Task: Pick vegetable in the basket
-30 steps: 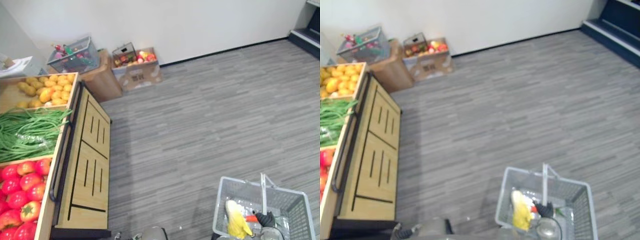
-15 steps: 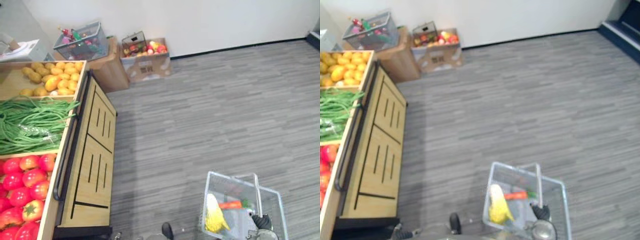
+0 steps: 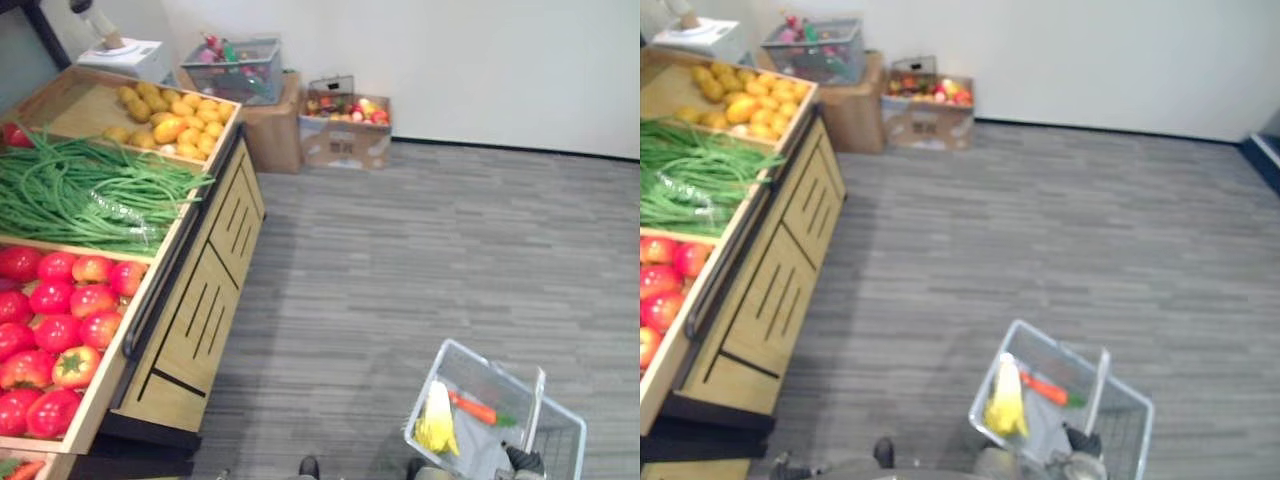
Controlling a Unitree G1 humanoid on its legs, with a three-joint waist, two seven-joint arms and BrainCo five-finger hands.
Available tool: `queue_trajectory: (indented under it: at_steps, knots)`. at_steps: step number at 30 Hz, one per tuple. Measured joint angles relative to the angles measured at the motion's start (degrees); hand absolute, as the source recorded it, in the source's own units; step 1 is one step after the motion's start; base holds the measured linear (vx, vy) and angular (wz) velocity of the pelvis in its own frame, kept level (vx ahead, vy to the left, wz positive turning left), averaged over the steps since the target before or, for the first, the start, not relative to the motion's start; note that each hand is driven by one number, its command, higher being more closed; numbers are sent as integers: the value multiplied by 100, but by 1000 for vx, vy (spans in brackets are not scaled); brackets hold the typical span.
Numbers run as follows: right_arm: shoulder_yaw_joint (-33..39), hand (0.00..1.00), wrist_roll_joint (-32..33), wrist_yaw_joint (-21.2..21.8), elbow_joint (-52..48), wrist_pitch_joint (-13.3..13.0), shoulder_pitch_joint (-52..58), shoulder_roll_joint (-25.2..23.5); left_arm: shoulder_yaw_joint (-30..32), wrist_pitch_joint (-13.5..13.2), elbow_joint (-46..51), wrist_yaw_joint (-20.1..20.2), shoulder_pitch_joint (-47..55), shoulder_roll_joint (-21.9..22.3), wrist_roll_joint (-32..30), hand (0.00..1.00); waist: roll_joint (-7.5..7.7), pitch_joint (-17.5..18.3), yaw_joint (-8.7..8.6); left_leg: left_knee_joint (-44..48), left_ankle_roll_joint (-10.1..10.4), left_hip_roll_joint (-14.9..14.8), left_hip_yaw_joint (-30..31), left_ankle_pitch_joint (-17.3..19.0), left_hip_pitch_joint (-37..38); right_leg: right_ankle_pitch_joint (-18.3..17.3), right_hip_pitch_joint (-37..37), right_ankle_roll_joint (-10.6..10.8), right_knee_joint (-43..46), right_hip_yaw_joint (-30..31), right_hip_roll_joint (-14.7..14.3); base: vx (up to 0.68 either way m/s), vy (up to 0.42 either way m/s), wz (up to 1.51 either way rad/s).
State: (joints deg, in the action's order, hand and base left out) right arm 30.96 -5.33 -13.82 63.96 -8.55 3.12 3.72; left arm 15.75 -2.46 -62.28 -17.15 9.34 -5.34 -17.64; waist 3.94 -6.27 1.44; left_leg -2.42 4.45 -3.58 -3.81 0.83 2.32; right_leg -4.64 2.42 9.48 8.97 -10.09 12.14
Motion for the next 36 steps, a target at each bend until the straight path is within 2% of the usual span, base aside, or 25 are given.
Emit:
queue_trajectory:
  at_steps: [2,4,7,9,13,19,21,30,36]
  knots:
    - [268,100,116,25,20,18,68,78,277,-7,-106,4,4,233,165,0,-248,69,9,-187,134,-219,150,-78,71,21,-210,-91,-265,-241,-242,169,-211,37]
    - [467,100,187,52,107,37,70,83,442,-20,-112,9,39,353,180,0,-409,100,14,-265,224,-375,165,-93,194,20,-438,-158,-450,-375,-430,84,-132,19]
    - [617,100,204,60,181,46,109,-12,521,-80,-114,25,56,355,420,0,-386,100,0,-261,238,-455,155,-83,281,0,-632,-204,-586,-525,-530,55,-97,16]
    - [682,100,325,64,210,62,190,-83,575,-130,-109,126,56,355,631,0,-352,96,7,-265,245,-435,159,-79,284,-9,-685,-218,-619,-574,-513,25,-10,12]
    - [669,100,606,78,206,53,246,-237,596,-215,-106,226,70,364,645,0,-309,107,3,-283,243,-367,89,-80,303,-1,-689,-203,-643,-523,-457,-3,11,-4]
    - [422,100,1107,348,224,21,301,-330,479,-294,-197,512,121,242,1544,0,-217,123,5,-300,243,-361,-356,-32,488,153,-778,-194,-899,-208,-487,-14,23,-29]
    - [268,100,1288,447,228,12,358,-336,393,-374,-322,608,105,197,1744,0,-231,137,-67,-301,245,-364,-389,-25,501,168,-786,-191,-939,-182,-495,-37,7,-10]
    - [-180,100,1658,492,289,-30,394,-286,-226,-392,-555,712,40,30,1738,0,-303,182,-139,-301,289,-429,-702,28,595,300,-775,-224,-1099,110,-604,-12,5,-17]
    - [-334,100,1712,493,395,-36,386,-215,-364,-390,-610,749,-11,1,1731,0,-328,197,-131,-300,288,-426,-804,56,627,386,-779,-233,-1194,208,-618,22,13,-8]
